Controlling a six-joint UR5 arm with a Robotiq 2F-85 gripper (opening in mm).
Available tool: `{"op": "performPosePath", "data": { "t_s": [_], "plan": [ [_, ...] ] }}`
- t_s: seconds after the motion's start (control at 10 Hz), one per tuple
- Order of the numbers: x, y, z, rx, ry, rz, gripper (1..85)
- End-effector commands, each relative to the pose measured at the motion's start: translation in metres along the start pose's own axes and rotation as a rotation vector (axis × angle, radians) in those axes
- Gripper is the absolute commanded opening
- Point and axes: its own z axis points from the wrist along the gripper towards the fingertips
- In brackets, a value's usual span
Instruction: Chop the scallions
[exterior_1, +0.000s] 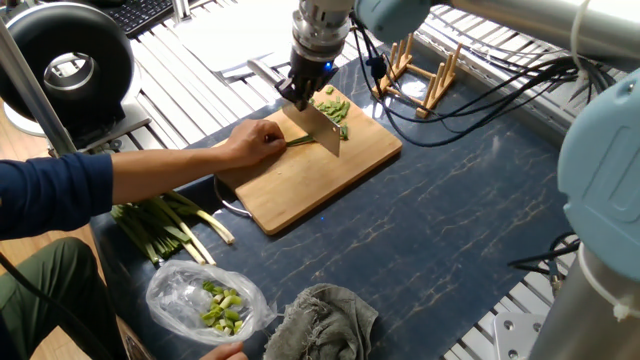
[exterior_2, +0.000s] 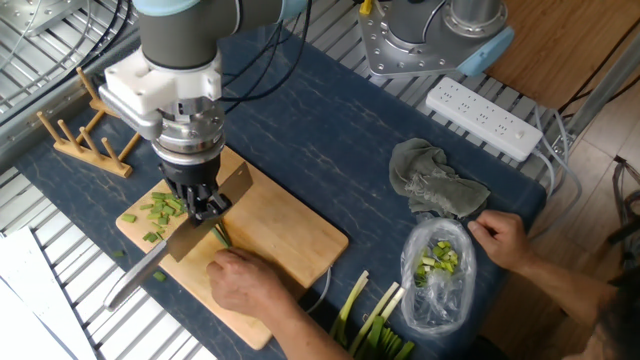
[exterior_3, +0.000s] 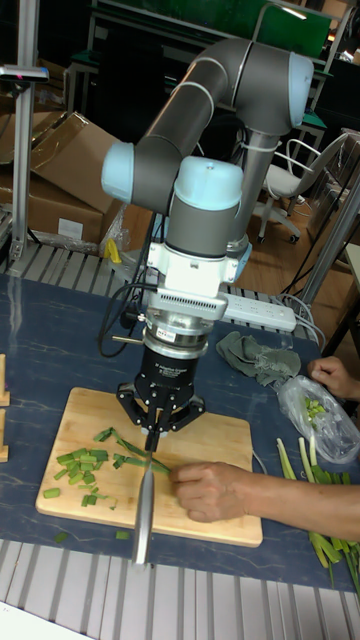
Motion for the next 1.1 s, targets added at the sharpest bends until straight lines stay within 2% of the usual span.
{"op": "performPosePath", "data": {
  "t_s": [0.0,0.3,0.7,1.0],
  "plan": [
    [-0.003,-0.007,0.004,-0.008,-0.019,-0.003,1.3],
    [0.000,-0.007,0.006,-0.007,-0.022,-0.007,1.3],
    [0.005,-0.008,0.013,-0.002,-0.052,-0.015,1.3],
    [0.016,-0.015,0.006,-0.027,-0.066,-0.044,1.3]
  ]
}}
